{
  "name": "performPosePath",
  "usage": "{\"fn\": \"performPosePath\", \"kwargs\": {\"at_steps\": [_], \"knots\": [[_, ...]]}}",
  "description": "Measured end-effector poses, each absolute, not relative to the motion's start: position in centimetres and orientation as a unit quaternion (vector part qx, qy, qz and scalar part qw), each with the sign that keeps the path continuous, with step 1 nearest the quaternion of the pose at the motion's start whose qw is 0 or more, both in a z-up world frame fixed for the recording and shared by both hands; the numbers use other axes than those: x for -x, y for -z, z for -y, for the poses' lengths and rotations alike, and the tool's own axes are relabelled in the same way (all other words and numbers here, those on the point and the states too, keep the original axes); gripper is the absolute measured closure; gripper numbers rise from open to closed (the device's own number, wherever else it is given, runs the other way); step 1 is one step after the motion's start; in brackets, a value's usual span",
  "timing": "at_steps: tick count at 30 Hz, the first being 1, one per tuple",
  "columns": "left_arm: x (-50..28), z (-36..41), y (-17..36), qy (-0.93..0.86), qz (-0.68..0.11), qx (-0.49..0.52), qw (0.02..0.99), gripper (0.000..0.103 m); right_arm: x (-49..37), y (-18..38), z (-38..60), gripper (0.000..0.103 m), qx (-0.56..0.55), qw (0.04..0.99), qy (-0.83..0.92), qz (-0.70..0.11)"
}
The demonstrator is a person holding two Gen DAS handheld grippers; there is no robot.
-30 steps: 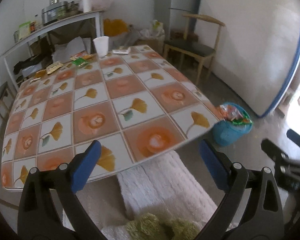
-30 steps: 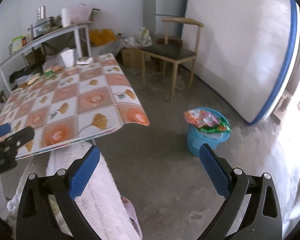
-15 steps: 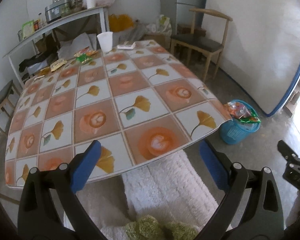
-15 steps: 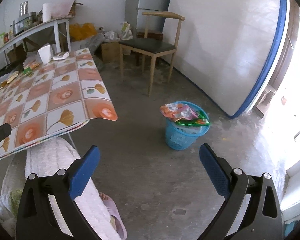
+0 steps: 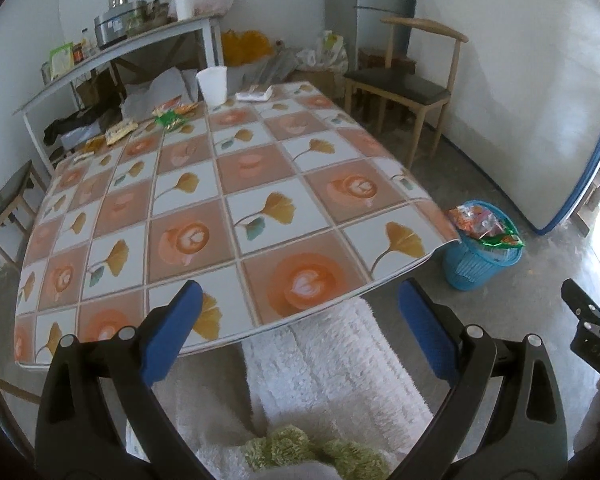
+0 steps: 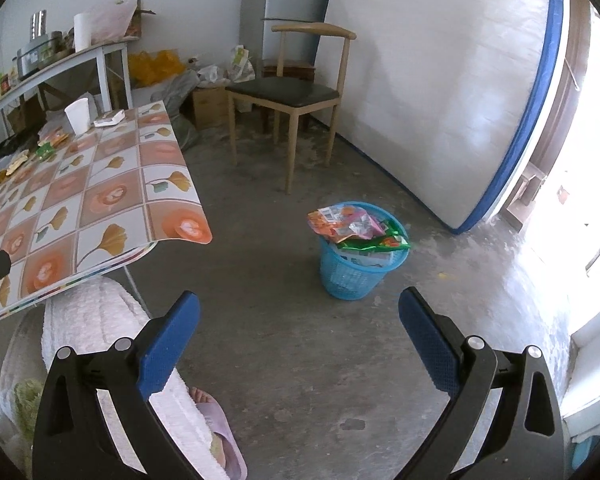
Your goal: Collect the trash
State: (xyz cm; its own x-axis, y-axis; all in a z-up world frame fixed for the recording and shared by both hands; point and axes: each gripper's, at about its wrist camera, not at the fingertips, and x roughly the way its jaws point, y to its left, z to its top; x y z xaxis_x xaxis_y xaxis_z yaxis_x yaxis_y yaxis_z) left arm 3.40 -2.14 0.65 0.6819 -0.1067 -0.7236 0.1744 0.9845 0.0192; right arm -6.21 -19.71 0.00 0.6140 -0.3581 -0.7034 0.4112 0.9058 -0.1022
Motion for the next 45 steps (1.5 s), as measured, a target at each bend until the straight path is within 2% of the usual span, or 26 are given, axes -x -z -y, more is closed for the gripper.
{"fn": "performPosePath", "kwargs": {"at_steps": [45], "knots": [[-3.8,2.1,-0.6,0.081,-0.404,-0.027,0.911,0.008,6.1,-0.9,19.8,0.006,-0.033,0.9,0.217,-0.377]]}}
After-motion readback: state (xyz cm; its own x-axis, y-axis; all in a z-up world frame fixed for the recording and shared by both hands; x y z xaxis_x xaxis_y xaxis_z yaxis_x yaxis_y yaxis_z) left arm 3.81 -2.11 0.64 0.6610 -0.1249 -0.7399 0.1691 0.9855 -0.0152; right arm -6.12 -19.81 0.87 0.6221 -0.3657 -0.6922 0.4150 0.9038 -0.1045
